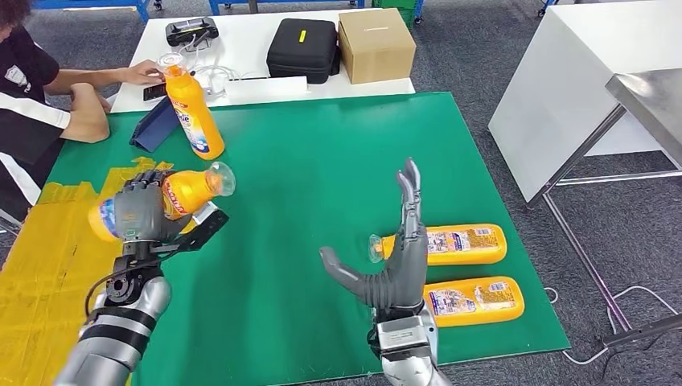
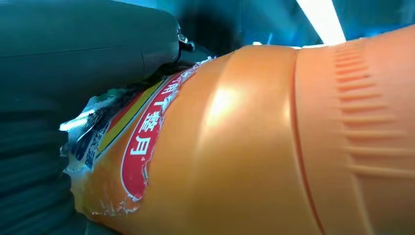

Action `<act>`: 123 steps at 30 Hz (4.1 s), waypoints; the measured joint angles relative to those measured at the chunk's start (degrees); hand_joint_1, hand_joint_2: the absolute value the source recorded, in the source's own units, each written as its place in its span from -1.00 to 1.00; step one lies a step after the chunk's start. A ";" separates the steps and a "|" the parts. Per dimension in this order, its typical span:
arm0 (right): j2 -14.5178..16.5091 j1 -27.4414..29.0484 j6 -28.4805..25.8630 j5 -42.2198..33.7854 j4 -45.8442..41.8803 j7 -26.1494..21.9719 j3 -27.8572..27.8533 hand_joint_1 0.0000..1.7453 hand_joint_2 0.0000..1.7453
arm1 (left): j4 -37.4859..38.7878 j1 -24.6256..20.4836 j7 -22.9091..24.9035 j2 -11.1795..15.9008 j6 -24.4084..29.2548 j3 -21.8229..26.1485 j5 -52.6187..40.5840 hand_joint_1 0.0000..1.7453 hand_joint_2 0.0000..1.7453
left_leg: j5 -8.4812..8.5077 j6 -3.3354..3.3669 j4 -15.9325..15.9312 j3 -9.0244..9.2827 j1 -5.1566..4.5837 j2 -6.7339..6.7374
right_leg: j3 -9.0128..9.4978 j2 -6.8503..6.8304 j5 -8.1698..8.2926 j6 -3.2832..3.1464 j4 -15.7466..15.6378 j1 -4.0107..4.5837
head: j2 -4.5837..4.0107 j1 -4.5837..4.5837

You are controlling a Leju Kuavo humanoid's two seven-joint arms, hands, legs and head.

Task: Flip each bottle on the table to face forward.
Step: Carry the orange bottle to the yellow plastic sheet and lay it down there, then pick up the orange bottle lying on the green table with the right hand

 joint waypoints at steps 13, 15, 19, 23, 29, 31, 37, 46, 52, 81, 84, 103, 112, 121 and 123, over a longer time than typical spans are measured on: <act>-1.17 0.03 1.24 -2.17 -3.47 -1.63 -1.40 -1.00 1.00 | 18.86 -2.97 -2.94 4.85 0.16 3.25 -6.14 -1.00 1.00 | 0.00 0.00 0.00 -0.03 0.01 0.00 | -0.03 0.00 -0.03 0.00 0.00 0.00 | 0.00 0.01; -1.18 0.03 1.28 -2.08 -3.48 -1.63 -1.48 -1.00 1.00 | 20.36 -3.03 -4.29 4.62 0.32 4.31 -4.15 -1.00 1.00 | 0.00 0.00 0.00 -0.03 0.01 0.00 | -0.03 0.00 -0.03 0.00 0.00 0.00 | 0.00 0.00; -1.19 0.02 1.28 -1.92 -3.48 -1.63 -1.51 -1.00 1.00 | 21.77 -3.05 -5.36 4.28 0.44 5.29 -2.66 -1.00 1.00 | 0.00 -0.01 0.00 -0.02 0.01 -0.01 | -0.03 -0.01 -0.03 0.00 -0.01 0.00 | 0.00 0.00; -1.19 0.02 1.28 -1.91 -3.48 -1.63 -1.51 -1.00 1.00 | 22.81 -3.05 -5.65 3.95 0.55 5.96 -2.39 -1.00 1.00 | 0.00 -0.01 0.00 -0.02 0.01 -0.01 | -0.02 -0.01 -0.03 0.00 0.00 0.00 | 0.00 0.00; -1.19 0.01 1.28 -1.75 -3.48 -1.58 -1.51 -1.00 1.00 | 24.52 -3.28 -6.70 3.30 0.34 7.22 -0.89 -1.00 1.00 | 0.00 -0.01 0.00 -0.02 0.01 -0.01 | -0.02 -0.01 -0.03 0.00 0.00 0.00 | 0.00 0.00; -1.19 0.01 1.31 -1.21 -3.48 -1.29 -1.51 -1.00 1.00 | 24.65 -3.32 -9.00 2.84 -0.78 8.20 2.95 -1.00 1.00 | 0.00 -0.01 0.00 -0.02 0.01 -0.01 | -0.02 -0.01 -0.03 0.00 0.00 0.00 | 0.00 0.00; -1.16 -0.01 1.17 2.70 -3.02 0.81 -1.56 -1.00 1.00 | 21.93 -3.07 -21.03 -0.85 -9.07 14.92 26.10 -1.00 1.00 | 0.00 0.00 0.00 -0.02 0.00 -0.04 | 0.02 -0.02 -0.02 0.01 0.00 -0.01 | 0.00 0.00; -4.50 -2.00 3.33 24.47 0.78 13.79 -2.52 -1.00 1.00 | 2.47 5.64 -25.31 -5.40 -23.94 16.47 46.66 -1.00 1.00 | -0.01 0.00 0.02 -0.03 -0.02 -0.05 | 0.00 -0.01 -0.02 0.02 -0.02 -0.02 | 0.00 0.01; -6.54 -2.34 3.46 27.25 1.94 15.68 -3.35 -1.00 1.00 | -6.20 9.72 -25.47 -6.02 -25.74 15.72 49.54 -1.00 1.00 | -0.02 0.00 0.02 -0.05 -0.01 -0.08 | 0.01 -0.02 -0.03 0.03 -0.02 -0.01 | 0.00 0.02; -27.17 -7.90 29.58 36.61 17.24 26.50 -16.82 -1.00 1.00 | -36.74 25.89 -28.84 -8.05 -51.93 3.70 79.00 -1.00 1.00 | -0.04 0.12 0.02 -0.08 -0.28 -0.13 | 0.01 -0.04 0.03 0.13 -0.04 -0.24 | 0.00 -0.02; -27.59 -8.48 30.44 36.59 19.39 26.50 -16.79 -1.00 1.00 | -36.74 25.80 -28.82 -8.21 -52.47 2.96 79.11 -1.00 1.00 | -0.03 0.12 0.02 -0.08 -0.29 -0.14 | 0.02 -0.04 0.03 0.14 -0.04 -0.24 | 0.00 -0.02; -27.70 -14.25 33.09 41.46 34.40 31.05 -14.81 -0.51 1.00 | -36.56 23.48 -27.90 -8.41 -52.63 -0.44 78.75 -1.00 1.00 | -0.03 0.13 0.03 -0.07 -0.29 -0.13 | 0.02 -0.03 0.04 0.14 -0.04 -0.24 | 0.00 -0.03; -27.18 -18.31 32.84 43.91 41.70 32.93 -13.99 1.00 1.00 | -35.79 22.68 -27.48 -8.70 -52.62 -0.64 78.78 -1.00 1.00 | 0.04 0.22 0.04 0.01 -0.29 -0.12 | 0.13 -0.04 0.06 0.18 -0.05 -0.24 | 0.00 -0.03; -25.26 -18.44 25.71 44.17 42.76 32.90 -14.75 1.00 1.00 | -35.49 22.71 -27.04 -8.72 -52.44 -0.66 78.96 -1.00 1.00 | 0.05 0.23 0.04 0.03 -0.29 -0.13 | 0.17 -0.04 0.07 0.19 -0.04 -0.24 | 0.00 -0.01; -23.95 -17.33 23.11 44.16 41.38 32.89 -15.67 1.00 1.00 | -35.49 22.81 -26.96 -8.72 -52.30 -0.67 78.96 -1.00 1.00 | 0.05 0.23 0.03 0.02 -0.28 -0.13 | 0.15 -0.04 0.07 0.19 -0.03 -0.23 | 0.00 -0.03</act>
